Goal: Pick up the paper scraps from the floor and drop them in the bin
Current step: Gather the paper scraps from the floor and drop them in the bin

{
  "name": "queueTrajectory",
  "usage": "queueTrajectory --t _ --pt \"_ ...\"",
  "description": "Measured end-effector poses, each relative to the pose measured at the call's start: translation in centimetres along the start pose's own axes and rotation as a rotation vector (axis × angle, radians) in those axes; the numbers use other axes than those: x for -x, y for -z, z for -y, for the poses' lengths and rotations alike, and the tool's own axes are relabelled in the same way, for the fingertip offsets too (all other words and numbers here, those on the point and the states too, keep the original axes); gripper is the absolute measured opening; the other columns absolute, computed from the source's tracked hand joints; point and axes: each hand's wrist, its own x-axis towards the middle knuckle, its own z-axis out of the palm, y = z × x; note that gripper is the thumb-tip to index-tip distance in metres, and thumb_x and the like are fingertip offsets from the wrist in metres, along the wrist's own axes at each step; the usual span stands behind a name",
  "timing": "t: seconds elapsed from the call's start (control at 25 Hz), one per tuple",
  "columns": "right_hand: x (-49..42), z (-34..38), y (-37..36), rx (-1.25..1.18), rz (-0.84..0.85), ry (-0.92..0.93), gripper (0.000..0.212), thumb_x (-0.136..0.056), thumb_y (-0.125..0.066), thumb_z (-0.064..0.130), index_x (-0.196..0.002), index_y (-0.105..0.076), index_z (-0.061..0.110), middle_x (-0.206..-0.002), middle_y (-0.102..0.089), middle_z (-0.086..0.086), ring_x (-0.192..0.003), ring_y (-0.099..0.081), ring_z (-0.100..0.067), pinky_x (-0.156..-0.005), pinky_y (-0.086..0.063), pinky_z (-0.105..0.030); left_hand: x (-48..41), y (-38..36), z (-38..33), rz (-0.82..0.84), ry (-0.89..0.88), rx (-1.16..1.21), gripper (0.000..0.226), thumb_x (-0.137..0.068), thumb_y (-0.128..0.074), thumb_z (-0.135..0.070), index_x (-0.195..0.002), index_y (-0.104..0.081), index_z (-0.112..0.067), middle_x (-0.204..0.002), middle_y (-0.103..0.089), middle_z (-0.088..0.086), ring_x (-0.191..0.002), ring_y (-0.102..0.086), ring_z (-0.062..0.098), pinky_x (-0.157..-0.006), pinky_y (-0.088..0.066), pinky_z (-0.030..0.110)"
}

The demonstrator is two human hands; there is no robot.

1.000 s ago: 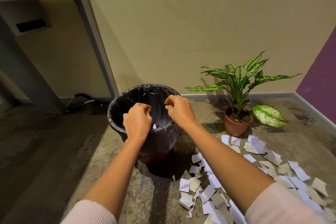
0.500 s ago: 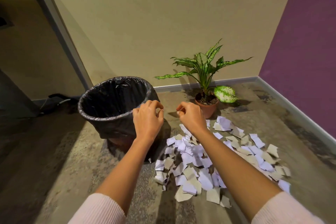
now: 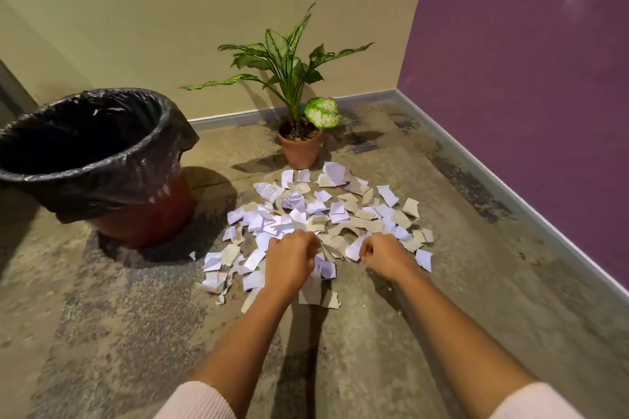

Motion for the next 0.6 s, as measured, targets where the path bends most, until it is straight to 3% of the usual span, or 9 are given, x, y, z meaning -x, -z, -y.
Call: queueTrajectory --t 0.2,0.32,0.4,0.48,0.6 --pt "2.0 -7.1 -2.4 -0.057 0.131 -0.129 0.011 -0.077 -0.067 0.011 -0.083 -0.072 0.018 -0.095 -0.071 -0.004 -0.090 -0.065 -0.021 -0.080 -0.052 -0.028 1.9 -5.0 -1.5 0.228 -0.041 -0.064 0.015 -0.086 -0.062 -0.030 -0.100 -0.067 -0.027 -0.103 -0.066 -0.002 -0.100 -0.062 0.023 -0.079 -0.047 0.035" --pt "3.0 -9.7 -3.3 -0.093 0.210 -0.179 0.016 -0.071 -0.078 0.015 -0.085 -0.069 0.015 -0.083 -0.065 0.000 -0.079 -0.060 -0.017 -0.068 -0.046 -0.024 3.1 -6.7 -1.7 0.303 -0.082 -0.121 0.021 -0.086 -0.063 -0.035 -0.105 -0.065 -0.029 -0.106 -0.065 -0.003 -0.103 -0.059 0.022 -0.081 -0.042 0.037" --pt "3.5 -10.7 -3.9 -0.124 0.216 -0.171 0.019 -0.070 -0.077 0.014 -0.086 -0.067 0.016 -0.081 -0.064 0.002 -0.076 -0.059 -0.015 -0.065 -0.043 -0.022 3.7 -7.5 -2.0 0.297 -0.111 -0.156 0.020 -0.087 -0.060 -0.036 -0.105 -0.064 -0.029 -0.106 -0.064 -0.003 -0.104 -0.057 0.022 -0.082 -0.037 0.038" --pt "3.7 -11.1 -4.1 -0.128 0.187 -0.121 0.018 -0.071 -0.075 0.014 -0.086 -0.066 0.019 -0.084 -0.064 0.002 -0.081 -0.060 -0.016 -0.070 -0.045 -0.023 4.0 -8.1 -2.7 0.279 -0.131 -0.167 0.017 -0.088 -0.058 -0.037 -0.103 -0.064 -0.029 -0.104 -0.065 -0.005 -0.103 -0.056 0.022 -0.085 -0.035 0.040" --pt "4.1 -11.2 -4.4 -0.114 0.133 -0.049 0.015 -0.076 -0.065 0.009 -0.076 -0.063 0.024 -0.073 -0.062 0.009 -0.076 -0.062 -0.014 -0.074 -0.051 -0.026 4.1 -8.8 -4.1 0.290 -0.122 -0.147 0.019 -0.088 -0.058 -0.038 -0.104 -0.065 -0.029 -0.104 -0.065 -0.006 -0.105 -0.055 0.021 -0.092 -0.032 0.044"
